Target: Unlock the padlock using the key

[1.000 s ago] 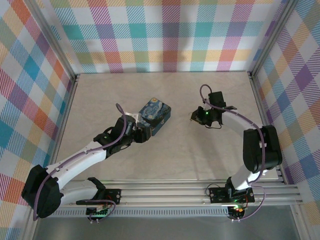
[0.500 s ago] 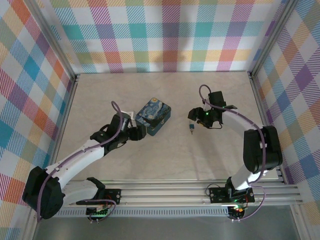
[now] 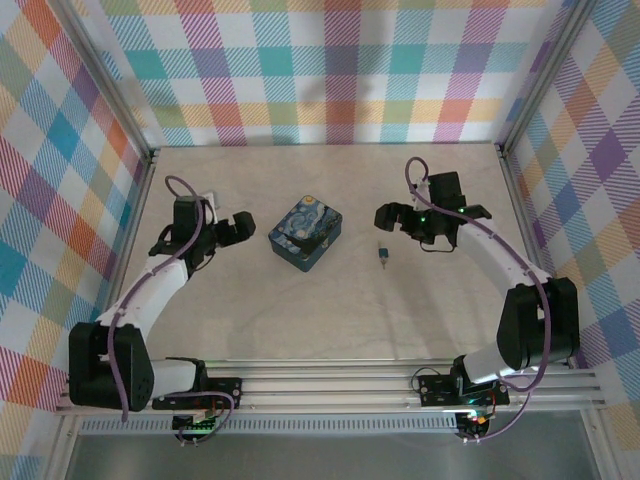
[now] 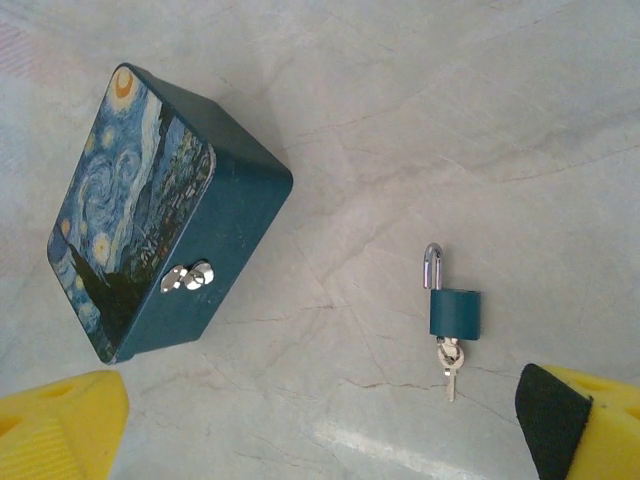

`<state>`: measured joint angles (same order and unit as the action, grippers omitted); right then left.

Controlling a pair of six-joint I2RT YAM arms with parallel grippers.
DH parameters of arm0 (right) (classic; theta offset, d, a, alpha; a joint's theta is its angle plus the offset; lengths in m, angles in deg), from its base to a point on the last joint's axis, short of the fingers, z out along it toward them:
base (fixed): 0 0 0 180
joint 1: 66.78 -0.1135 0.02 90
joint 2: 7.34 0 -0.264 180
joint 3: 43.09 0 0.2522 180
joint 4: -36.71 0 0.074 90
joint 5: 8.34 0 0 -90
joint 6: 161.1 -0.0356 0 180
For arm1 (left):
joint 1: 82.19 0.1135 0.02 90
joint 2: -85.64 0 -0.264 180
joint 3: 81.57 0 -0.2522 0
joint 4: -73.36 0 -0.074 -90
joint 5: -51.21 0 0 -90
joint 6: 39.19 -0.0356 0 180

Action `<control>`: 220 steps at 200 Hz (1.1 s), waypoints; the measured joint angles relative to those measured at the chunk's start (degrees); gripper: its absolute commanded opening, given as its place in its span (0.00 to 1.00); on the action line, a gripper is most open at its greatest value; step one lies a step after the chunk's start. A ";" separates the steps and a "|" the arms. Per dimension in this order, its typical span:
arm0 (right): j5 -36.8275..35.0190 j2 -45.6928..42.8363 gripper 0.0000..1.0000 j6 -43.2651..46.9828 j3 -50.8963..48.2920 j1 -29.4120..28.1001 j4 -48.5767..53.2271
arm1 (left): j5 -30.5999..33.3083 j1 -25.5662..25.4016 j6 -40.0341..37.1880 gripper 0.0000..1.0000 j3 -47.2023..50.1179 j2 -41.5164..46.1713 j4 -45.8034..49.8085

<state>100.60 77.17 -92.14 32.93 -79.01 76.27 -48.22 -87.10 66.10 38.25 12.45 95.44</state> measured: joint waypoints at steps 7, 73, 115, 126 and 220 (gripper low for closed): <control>0.66 0.04 1.00 0.81 -0.02 0.22 0.00 | -0.07 0.76 -0.02 1.00 1.79 -0.55 -3.23; -1.99 3.08 1.00 4.17 -2.97 2.36 -1.68 | 2.14 3.30 -6.54 1.00 12.68 -3.54 -21.09; -14.71 -2.14 1.00 8.46 -17.70 3.65 -14.40 | 7.67 3.37 -12.04 1.00 20.76 -2.95 -32.28; -17.77 -4.35 1.00 10.43 -21.03 3.91 -18.64 | 8.83 3.45 -12.46 1.00 22.82 -3.50 -36.65; -26.36 1.46 1.00 18.93 -37.16 9.97 -61.35 | 10.62 3.43 -13.97 1.00 24.50 -16.37 -55.01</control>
<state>74.24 78.64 -73.21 -4.23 -69.05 14.92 -37.60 -83.66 52.13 62.76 -3.92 40.42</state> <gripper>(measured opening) 0.996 0.999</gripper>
